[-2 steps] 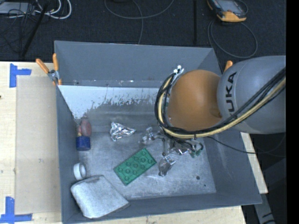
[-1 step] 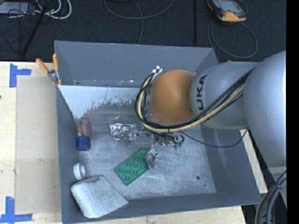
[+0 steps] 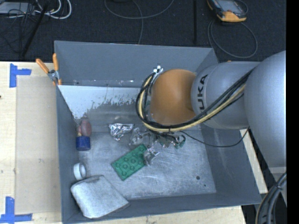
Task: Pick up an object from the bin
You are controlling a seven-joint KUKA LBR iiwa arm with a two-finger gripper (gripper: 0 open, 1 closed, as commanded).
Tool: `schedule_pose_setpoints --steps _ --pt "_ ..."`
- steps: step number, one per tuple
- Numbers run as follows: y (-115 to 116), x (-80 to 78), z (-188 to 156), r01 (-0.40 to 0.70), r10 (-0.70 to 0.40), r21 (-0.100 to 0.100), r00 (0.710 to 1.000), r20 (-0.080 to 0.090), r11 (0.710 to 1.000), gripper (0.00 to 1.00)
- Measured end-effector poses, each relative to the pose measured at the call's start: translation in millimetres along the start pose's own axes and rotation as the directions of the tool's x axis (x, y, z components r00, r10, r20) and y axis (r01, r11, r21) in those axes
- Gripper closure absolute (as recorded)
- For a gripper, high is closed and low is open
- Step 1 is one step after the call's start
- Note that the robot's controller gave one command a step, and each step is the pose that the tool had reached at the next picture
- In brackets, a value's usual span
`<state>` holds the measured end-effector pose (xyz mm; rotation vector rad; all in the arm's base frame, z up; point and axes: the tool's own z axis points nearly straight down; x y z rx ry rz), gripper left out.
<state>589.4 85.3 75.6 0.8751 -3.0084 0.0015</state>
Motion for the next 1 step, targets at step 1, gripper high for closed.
schedule_pose_setpoints --steps 1 --pt "5.3 15.3 -162.8 0.111 -0.111 0.006 0.994 0.015 0.994 1.0"
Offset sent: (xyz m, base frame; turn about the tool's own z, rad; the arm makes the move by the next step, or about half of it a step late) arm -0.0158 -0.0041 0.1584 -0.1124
